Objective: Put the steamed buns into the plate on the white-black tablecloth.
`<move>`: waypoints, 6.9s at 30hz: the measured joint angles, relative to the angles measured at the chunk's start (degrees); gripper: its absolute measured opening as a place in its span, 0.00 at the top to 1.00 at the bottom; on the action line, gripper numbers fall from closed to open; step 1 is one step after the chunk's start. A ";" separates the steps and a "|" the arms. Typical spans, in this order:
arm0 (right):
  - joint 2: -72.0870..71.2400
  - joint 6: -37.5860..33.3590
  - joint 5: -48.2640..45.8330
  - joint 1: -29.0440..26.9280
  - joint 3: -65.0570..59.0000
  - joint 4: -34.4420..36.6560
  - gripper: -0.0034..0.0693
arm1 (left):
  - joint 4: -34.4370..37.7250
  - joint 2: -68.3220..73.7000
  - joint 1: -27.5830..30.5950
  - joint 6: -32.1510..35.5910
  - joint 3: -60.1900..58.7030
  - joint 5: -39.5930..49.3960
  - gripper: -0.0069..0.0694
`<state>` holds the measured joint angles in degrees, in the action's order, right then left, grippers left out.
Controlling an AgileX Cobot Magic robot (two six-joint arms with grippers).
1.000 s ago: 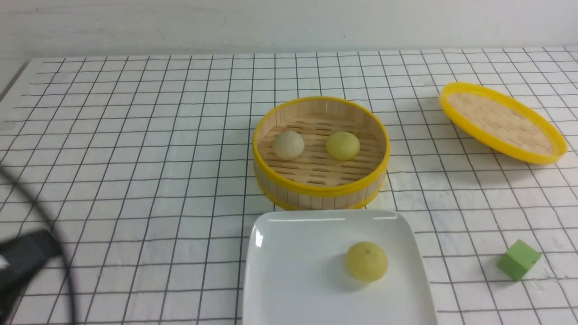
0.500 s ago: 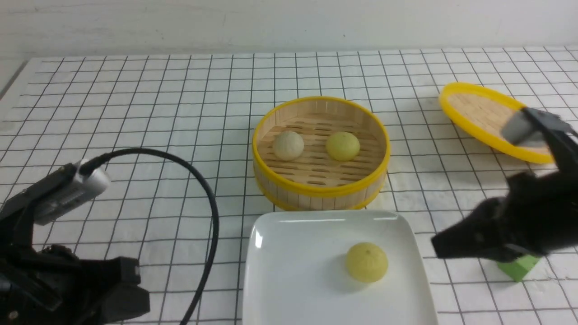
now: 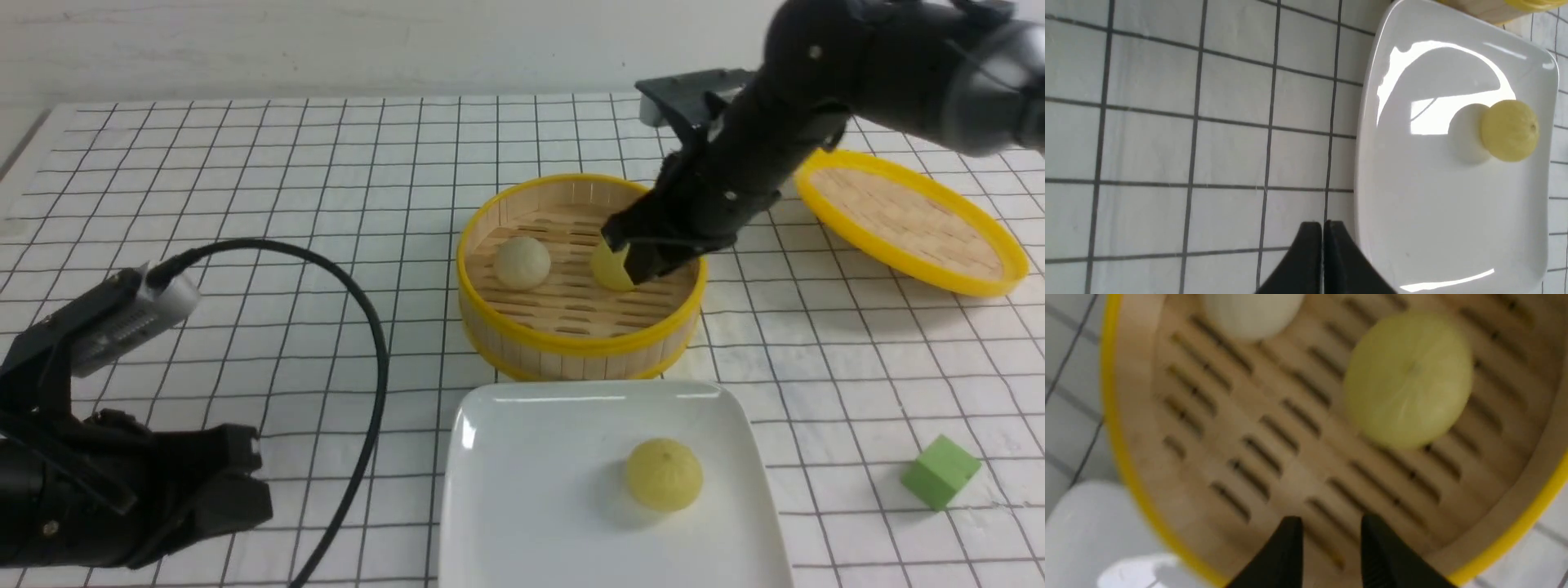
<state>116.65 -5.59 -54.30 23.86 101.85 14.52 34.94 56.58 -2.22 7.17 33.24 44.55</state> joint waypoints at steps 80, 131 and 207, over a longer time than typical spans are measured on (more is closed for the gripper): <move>-75.43 21.18 -5.35 21.08 -56.50 -23.54 0.97 | -12.44 42.50 -15.90 -5.01 48.87 7.46 0.88; -76.69 21.42 1.13 21.08 -61.98 -23.80 0.95 | -17.43 28.92 -26.57 -11.42 38.33 13.94 0.87; -104.67 6.57 32.99 21.08 -82.59 -10.93 0.86 | -9.98 40.06 -26.57 6.23 31.39 -1.63 0.91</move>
<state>11.98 0.99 -21.31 44.93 19.26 3.59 24.96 96.65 -28.79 13.40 64.62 42.92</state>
